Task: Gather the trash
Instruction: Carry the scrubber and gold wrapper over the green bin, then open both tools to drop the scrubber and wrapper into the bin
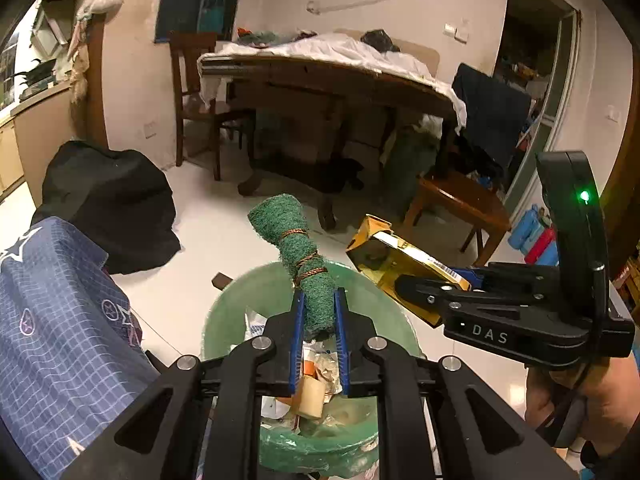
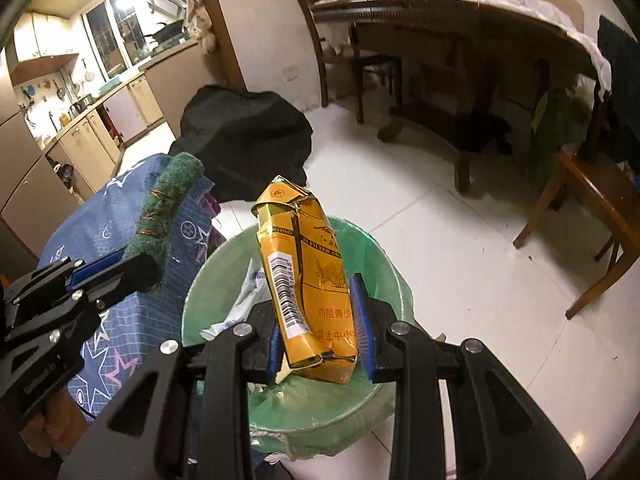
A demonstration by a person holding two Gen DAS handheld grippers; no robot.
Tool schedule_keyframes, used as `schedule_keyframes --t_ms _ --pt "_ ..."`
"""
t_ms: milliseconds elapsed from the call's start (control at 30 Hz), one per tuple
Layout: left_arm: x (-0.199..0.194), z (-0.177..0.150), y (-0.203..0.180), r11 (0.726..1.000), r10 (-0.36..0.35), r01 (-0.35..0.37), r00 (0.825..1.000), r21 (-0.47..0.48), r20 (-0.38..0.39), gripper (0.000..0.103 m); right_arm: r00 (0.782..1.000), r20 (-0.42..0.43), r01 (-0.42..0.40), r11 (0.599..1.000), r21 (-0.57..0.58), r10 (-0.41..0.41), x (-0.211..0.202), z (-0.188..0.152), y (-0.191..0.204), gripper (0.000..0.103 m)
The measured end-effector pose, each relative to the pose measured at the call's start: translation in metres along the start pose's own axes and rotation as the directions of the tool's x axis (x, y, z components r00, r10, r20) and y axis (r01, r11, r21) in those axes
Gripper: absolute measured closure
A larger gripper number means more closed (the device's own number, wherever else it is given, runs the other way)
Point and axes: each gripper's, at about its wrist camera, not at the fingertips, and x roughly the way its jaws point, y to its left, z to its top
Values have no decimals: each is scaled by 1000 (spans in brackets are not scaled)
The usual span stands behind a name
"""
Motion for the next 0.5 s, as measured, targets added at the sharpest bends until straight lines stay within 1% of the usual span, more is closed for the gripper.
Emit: schedule_keyframes --t_ms 133,300,500 --pt "24 -4 2 1000 -15 15 999 -12 -43 88 1000 -30 3 1000 -1 -3 6 1 0 75" --pt "47 -22 9 1000 -18 16 996 -27 -87 88 999 -53 6 1000 -5 -7 11 3 -2 75" --pt "58 -32 16 999 -19 16 995 -34 -101 88 998 -63 7 1000 -6 -8 14 1 -4 75"
